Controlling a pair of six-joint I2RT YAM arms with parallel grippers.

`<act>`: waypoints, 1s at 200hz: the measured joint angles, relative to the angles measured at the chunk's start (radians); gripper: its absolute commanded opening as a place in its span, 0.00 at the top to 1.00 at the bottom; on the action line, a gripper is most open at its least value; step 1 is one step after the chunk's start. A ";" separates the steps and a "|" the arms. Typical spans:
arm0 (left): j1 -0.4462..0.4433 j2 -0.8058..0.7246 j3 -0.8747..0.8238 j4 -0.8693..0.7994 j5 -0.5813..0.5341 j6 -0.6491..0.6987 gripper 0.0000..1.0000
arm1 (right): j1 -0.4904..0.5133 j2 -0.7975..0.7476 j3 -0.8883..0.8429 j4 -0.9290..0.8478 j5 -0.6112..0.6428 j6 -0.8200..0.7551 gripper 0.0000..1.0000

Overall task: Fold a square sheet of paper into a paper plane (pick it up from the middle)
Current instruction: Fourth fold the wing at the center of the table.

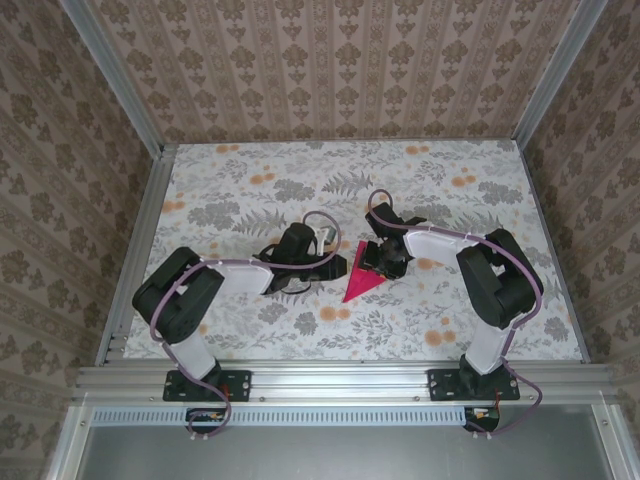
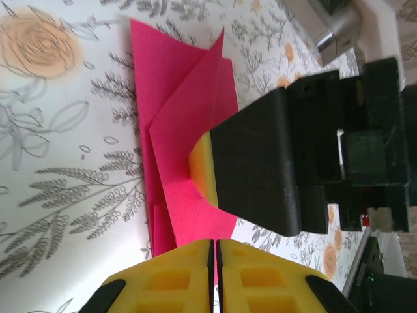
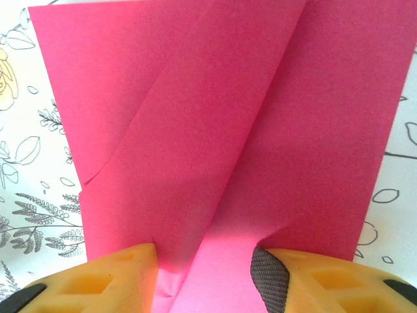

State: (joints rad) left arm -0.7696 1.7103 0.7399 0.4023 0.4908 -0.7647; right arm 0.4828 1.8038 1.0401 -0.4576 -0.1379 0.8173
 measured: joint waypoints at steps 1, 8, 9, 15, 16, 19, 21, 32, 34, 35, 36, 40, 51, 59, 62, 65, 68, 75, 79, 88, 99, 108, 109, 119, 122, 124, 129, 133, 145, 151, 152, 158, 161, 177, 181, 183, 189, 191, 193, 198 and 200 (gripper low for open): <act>-0.001 0.002 0.000 0.001 0.002 0.000 0.88 | 0.000 0.000 0.000 0.000 0.000 0.000 0.49; -0.005 0.011 0.000 0.003 0.008 0.000 0.88 | 0.001 0.001 0.002 -0.002 0.000 0.000 0.49; -0.007 0.013 0.000 0.003 0.010 0.000 0.87 | 0.001 0.001 0.002 -0.003 0.000 0.000 0.49; -0.010 0.018 0.000 0.003 0.014 0.000 0.87 | 0.001 0.003 0.002 -0.004 0.000 0.000 0.49; -0.010 0.020 0.000 0.002 0.015 0.000 0.87 | 0.001 0.003 0.002 -0.004 0.000 0.000 0.49; -0.012 0.023 0.000 0.003 0.019 0.000 0.88 | 0.001 0.003 0.003 -0.005 0.000 0.000 0.49; -0.014 0.025 0.001 0.003 0.021 0.000 0.88 | 0.001 0.003 0.004 -0.005 0.000 0.000 0.49; -0.021 0.037 0.006 0.002 0.032 0.000 0.88 | 0.001 0.006 0.006 -0.008 0.000 0.000 0.49; -0.023 0.039 0.007 0.003 0.034 0.000 0.88 | 0.001 0.006 0.007 -0.010 0.000 0.000 0.49; -0.023 0.041 0.008 0.003 0.034 0.000 0.88 | 0.001 0.006 0.007 -0.010 0.000 0.000 0.49; -0.023 0.042 0.009 0.003 0.035 0.000 0.88 | 0.001 0.007 0.007 -0.010 0.000 0.000 0.48; -0.024 0.048 0.014 0.002 0.039 0.000 0.88 | 0.001 0.008 0.008 -0.011 0.000 0.000 0.49; -0.029 0.065 0.027 0.003 0.047 0.000 0.88 | 0.001 0.010 0.010 -0.014 0.000 0.000 0.48; -0.033 0.077 0.037 0.003 0.053 -0.001 0.88 | 0.001 0.011 0.011 -0.015 0.000 0.000 0.48; -0.034 0.080 0.040 0.003 0.054 -0.002 0.88 | 0.001 0.011 0.011 -0.015 0.000 0.000 0.48; -0.035 0.084 0.043 0.003 0.056 -0.002 0.88 | 0.001 0.011 0.011 -0.015 0.000 0.000 0.48; -0.035 0.086 0.046 0.003 0.057 -0.002 0.88 | 0.001 0.011 0.011 -0.015 0.000 0.000 0.48; -0.038 0.092 0.052 0.002 0.061 -0.002 0.88 | 0.001 0.011 0.011 -0.015 0.000 0.000 0.48; -0.041 0.094 0.055 0.002 0.061 -0.003 0.88 | 0.001 0.011 0.011 -0.015 0.000 0.000 0.48; -0.042 0.095 0.058 -0.001 0.063 -0.002 0.88 | 0.001 0.012 0.011 -0.015 0.000 0.000 0.48; -0.043 0.095 0.062 -0.010 0.062 -0.002 0.89 | 0.001 0.013 0.013 -0.016 0.000 0.000 0.48; -0.043 0.097 0.064 -0.017 0.062 -0.002 0.88 | 0.001 0.014 0.013 -0.018 0.000 0.000 0.48; -0.042 0.097 0.065 -0.017 0.062 -0.002 0.88 | 0.001 0.014 0.013 -0.018 0.000 0.000 0.48; -0.042 0.101 0.068 -0.021 0.062 -0.002 0.88 | 0.001 0.015 0.014 -0.018 0.000 0.000 0.48; -0.042 0.103 0.069 -0.021 0.062 -0.002 0.88 | 0.001 0.015 0.014 -0.018 0.000 0.000 0.49; -0.042 0.104 0.069 -0.021 0.061 -0.002 0.88 | 0.001 0.015 0.014 -0.018 0.000 0.000 0.49; -0.042 0.108 0.070 -0.022 0.061 -0.002 0.88 | 0.001 0.016 0.014 -0.019 0.000 0.000 0.48; -0.042 0.113 0.070 -0.025 0.060 -0.002 0.88 | 0.001 0.016 0.015 -0.020 0.000 0.000 0.49; -0.042 0.124 0.071 -0.038 0.059 -0.002 0.89 | 0.001 0.016 0.015 -0.020 0.000 0.000 0.49; -0.042 0.130 0.072 -0.046 0.058 -0.002 0.89 | 0.001 0.016 0.015 -0.021 0.000 0.000 0.49; -0.042 0.131 0.073 -0.049 0.058 -0.002 0.89 | 0.001 0.016 0.015 -0.021 0.000 0.000 0.49; -0.042 0.137 0.074 -0.056 0.055 -0.002 0.89 | 0.001 0.016 0.015 -0.021 0.000 0.000 0.49; -0.042 0.138 0.074 -0.059 0.055 -0.002 0.89 | 0.001 0.016 0.015 -0.021 0.000 0.000 0.49; -0.042 0.144 0.074 -0.071 0.051 -0.002 0.89 | 0.001 0.016 0.016 -0.022 0.000 0.000 0.49; -0.042 0.144 0.075 -0.073 0.050 -0.002 0.89 | 0.001 0.016 0.017 -0.022 0.000 0.000 0.49; -0.042 0.144 0.075 -0.074 0.050 -0.002 0.89 | 0.001 0.017 0.017 -0.022 0.000 0.000 0.49; -0.042 0.144 0.076 -0.075 0.048 -0.002 0.89 | 0.001 0.017 0.018 -0.023 0.000 0.000 0.49; -0.042 0.144 0.076 -0.076 0.048 -0.002 0.89 | 0.001 0.018 0.018 -0.023 0.000 0.000 0.49; -0.042 0.144 0.076 -0.076 0.048 -0.002 0.89 | 0.001 0.018 0.018 -0.023 0.000 0.000 0.49; -0.042 0.144 0.077 -0.077 0.048 -0.002 0.89 | 0.001 0.018 0.019 -0.024 0.000 0.000 0.49; -0.042 0.144 0.077 -0.077 0.048 -0.002 0.89 | 0.001 0.018 0.019 -0.024 0.000 0.000 0.49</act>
State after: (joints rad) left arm -0.8120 1.8545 0.8173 0.3248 0.5385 -0.7670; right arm 0.4835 1.8217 1.0588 -0.4820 -0.1379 0.8173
